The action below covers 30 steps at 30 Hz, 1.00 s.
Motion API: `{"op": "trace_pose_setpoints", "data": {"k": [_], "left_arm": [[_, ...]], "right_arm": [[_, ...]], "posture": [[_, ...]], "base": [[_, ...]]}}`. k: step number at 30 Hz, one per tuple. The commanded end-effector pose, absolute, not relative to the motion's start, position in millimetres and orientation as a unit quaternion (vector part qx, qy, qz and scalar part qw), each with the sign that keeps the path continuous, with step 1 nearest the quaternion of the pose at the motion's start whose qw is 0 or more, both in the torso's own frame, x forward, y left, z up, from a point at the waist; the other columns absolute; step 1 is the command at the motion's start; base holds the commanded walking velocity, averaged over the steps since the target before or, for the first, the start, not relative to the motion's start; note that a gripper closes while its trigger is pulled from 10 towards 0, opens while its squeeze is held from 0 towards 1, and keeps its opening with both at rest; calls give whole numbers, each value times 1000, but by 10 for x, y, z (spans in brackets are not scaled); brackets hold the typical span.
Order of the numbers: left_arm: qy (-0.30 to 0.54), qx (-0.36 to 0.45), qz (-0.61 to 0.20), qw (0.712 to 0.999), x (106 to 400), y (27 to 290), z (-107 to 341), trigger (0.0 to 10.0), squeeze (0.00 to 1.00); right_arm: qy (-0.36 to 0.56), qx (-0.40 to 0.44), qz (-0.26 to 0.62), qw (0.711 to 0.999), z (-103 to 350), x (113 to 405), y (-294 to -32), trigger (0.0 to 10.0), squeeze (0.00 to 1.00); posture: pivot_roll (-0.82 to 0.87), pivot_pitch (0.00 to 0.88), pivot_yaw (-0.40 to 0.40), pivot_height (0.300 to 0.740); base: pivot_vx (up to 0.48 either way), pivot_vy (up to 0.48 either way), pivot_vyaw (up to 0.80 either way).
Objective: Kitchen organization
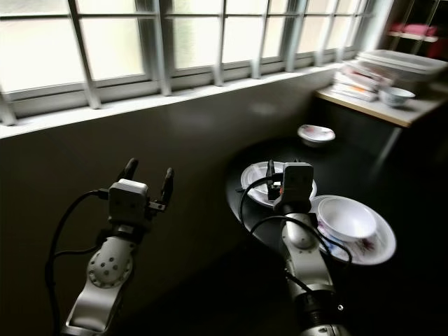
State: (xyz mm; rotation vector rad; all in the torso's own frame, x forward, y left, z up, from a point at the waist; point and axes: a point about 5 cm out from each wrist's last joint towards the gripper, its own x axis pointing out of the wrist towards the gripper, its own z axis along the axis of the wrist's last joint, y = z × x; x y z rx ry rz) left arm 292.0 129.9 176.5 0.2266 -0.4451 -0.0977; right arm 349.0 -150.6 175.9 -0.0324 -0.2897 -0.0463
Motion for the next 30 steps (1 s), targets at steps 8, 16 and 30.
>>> {"op": "trace_pose_setpoints", "data": {"k": [8,16,30], "left_arm": [[-223,111,-44,968,2924,1339,1787,10000,0],[-217,115,-45,968,2930,1334,1773,10000,0],[-211,119,-41,969,2940,1335,1755,10000,0]], "right_arm": [[-155,-21,-20,987,1798,3487,-1475,10000,0],[-145,-37,-14,989,1761,3494,-1461,10000,0],[-125,-76,2,989,1711,3529,-1408,10000,0]], "posture": [[27,0,-27,740],[26,0,-27,740],[32,0,-33,740]], "base": [[0,0,-800],[0,0,0],[0,-272,618]]}}
